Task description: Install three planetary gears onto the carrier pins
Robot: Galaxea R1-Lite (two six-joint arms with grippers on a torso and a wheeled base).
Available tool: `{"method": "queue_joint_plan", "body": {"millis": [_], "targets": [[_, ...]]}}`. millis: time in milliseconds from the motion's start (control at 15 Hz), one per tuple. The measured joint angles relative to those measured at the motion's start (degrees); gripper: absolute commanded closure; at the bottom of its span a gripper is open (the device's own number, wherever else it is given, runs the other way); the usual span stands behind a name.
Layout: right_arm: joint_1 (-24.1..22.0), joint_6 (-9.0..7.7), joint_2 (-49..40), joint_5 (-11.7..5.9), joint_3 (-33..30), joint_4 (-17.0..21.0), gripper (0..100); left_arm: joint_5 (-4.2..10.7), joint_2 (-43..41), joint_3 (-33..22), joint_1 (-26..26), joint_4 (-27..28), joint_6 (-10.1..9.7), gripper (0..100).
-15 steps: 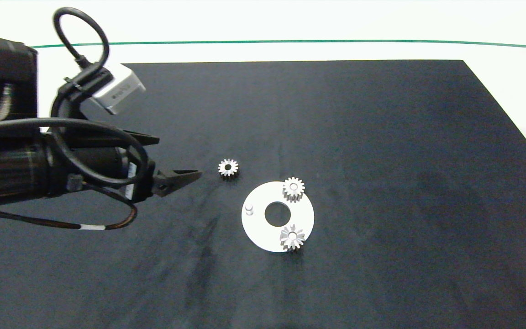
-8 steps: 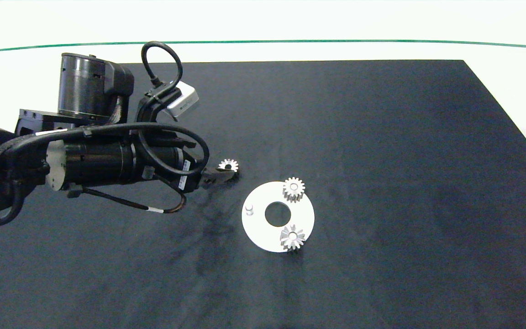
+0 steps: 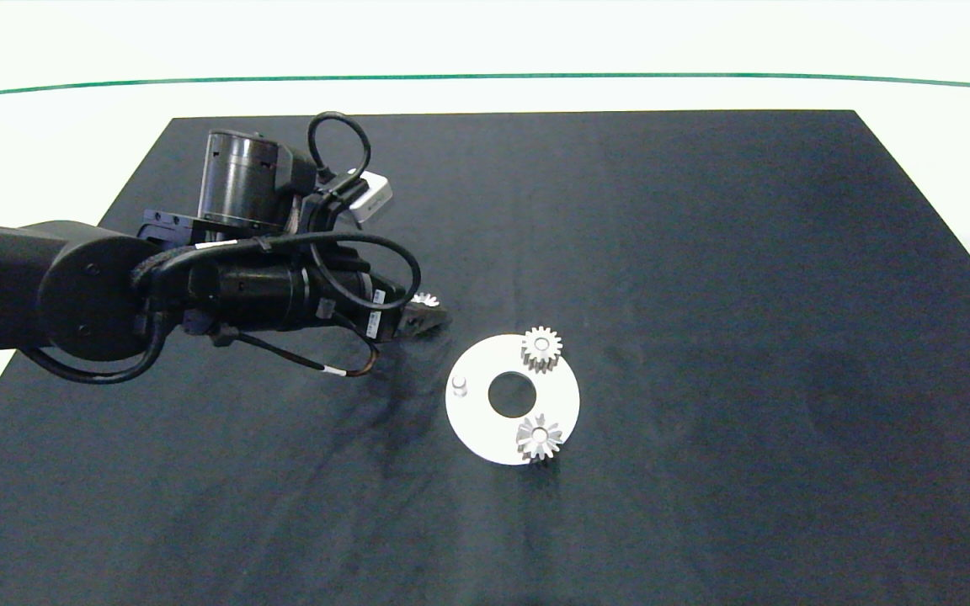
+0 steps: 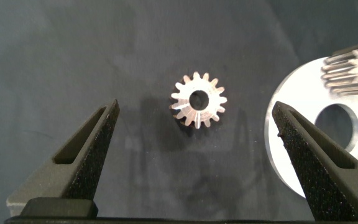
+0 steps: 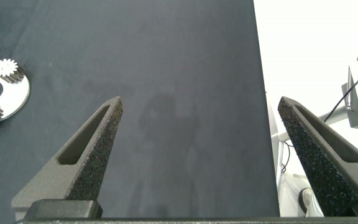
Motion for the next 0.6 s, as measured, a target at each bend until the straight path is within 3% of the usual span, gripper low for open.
{"method": "queue_joint_plan", "body": {"millis": [267,600], "targets": [[0.0,0.00,-0.1,0.00,0.0,-0.1,0,1.90,2.3,-0.3,0.2,-2.5,-0.18,0],[0.0,0.02,-0.3,0.02,0.0,-0.1,0,2.16,3.4,0.3,-0.3,-2.9,-0.13,0]]}}
